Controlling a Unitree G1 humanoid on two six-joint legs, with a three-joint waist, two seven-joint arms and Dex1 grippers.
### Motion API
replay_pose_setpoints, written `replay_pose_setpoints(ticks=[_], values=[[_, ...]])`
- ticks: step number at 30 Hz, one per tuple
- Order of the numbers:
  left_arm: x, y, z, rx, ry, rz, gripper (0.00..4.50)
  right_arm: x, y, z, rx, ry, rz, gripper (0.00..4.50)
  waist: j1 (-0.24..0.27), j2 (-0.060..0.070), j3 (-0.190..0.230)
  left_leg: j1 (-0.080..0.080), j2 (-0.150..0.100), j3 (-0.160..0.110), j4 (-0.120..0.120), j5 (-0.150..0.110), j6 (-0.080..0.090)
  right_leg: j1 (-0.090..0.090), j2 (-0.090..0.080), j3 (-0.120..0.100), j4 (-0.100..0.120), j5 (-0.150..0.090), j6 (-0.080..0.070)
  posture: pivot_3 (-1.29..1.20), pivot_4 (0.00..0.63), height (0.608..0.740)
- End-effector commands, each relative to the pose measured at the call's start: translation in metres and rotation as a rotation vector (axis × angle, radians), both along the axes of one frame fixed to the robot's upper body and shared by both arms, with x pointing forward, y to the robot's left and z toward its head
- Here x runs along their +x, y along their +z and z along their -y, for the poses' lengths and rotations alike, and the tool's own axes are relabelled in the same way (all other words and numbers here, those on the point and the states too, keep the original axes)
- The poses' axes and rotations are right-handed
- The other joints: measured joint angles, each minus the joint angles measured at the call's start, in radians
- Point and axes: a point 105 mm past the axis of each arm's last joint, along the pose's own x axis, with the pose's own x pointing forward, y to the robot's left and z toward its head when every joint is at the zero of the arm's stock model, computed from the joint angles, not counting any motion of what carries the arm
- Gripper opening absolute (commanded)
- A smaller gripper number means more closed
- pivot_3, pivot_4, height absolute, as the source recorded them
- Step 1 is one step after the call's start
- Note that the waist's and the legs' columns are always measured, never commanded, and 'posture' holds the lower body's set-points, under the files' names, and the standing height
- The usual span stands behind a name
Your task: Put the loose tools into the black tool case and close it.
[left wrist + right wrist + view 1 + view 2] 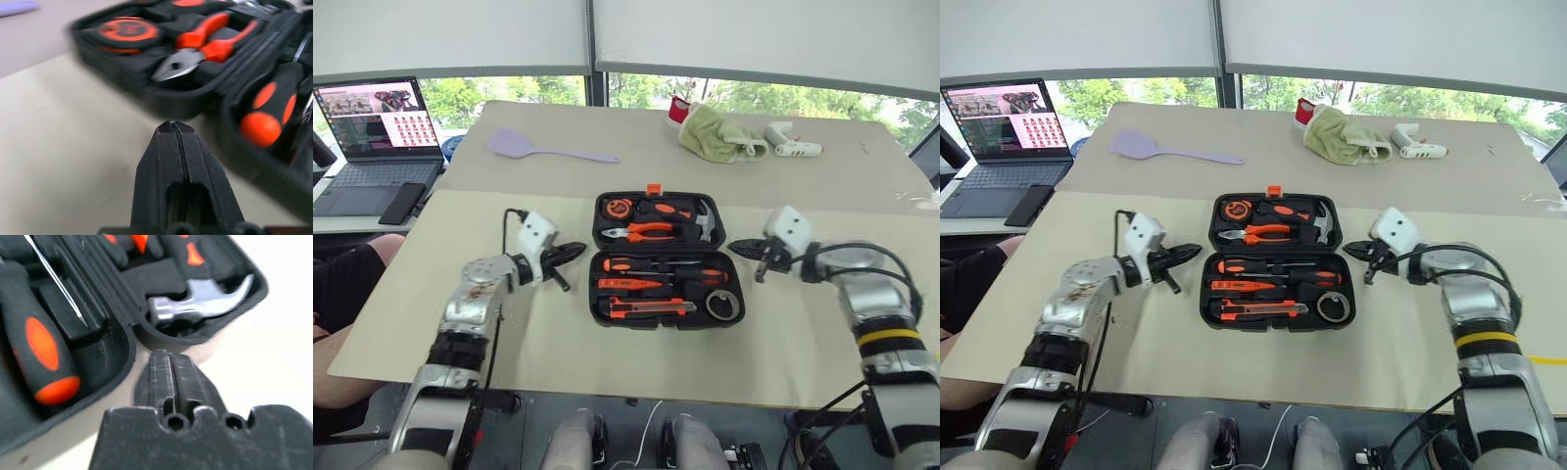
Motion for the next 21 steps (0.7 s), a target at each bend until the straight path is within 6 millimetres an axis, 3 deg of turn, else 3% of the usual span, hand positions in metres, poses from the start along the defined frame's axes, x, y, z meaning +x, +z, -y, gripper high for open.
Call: replay_pose_setpoints(ticks=[1,6,12,19,21], values=[[0.003,0.005,0.01,0.021,-0.059,0.011,0.0,-0.004,0.003,-0.01,0.023,0.08,0.008,0.04,-0.004,0.0,0.0,0.0,0.0,0.0,0.0,0.0,0.0,0.0,0.0,0.0,0.0,0.0,0.0,0.0,0.15,0.74],[-0.005,-0.004,0.022,0.052,-0.166,-0.006,0.0,-0.03,-0.007,-0.018,0.055,0.176,-0.088,0.04,-0.006,0.0,0.0,0.001,0.001,0.0,0.0,0.0,0.0,0.0,0.001,0.0,0.0,0.0,0.0,0.0,0.15,0.74],[-0.02,-0.007,0.023,0.051,-0.239,-0.024,0.0,-0.054,-0.012,-0.011,0.065,0.15,-0.129,0.04,-0.002,0.0,0.0,0.0,0.001,-0.001,0.0,0.0,0.0,0.0,0.0,0.0,-0.001,0.0,0.001,0.0,0.15,0.74],[-0.029,-0.002,0.005,-0.01,-0.166,-0.108,0.0,-0.068,-0.009,0.002,0.09,0.086,-0.118,0.04,-0.002,0.0,0.0,0.0,0.001,-0.001,0.0,0.0,0.0,0.0,-0.001,0.001,-0.001,0.0,0.001,0.0,0.15,0.74],[-0.029,0.002,-0.008,0.037,-0.145,-0.098,0.53,-0.069,0.003,0.01,0.163,0.041,-0.124,0.0,-0.002,0.0,0.0,0.0,0.001,-0.002,0.0,0.0,0.0,0.0,-0.001,0.001,0.0,0.0,0.001,0.0,0.15,0.74]])
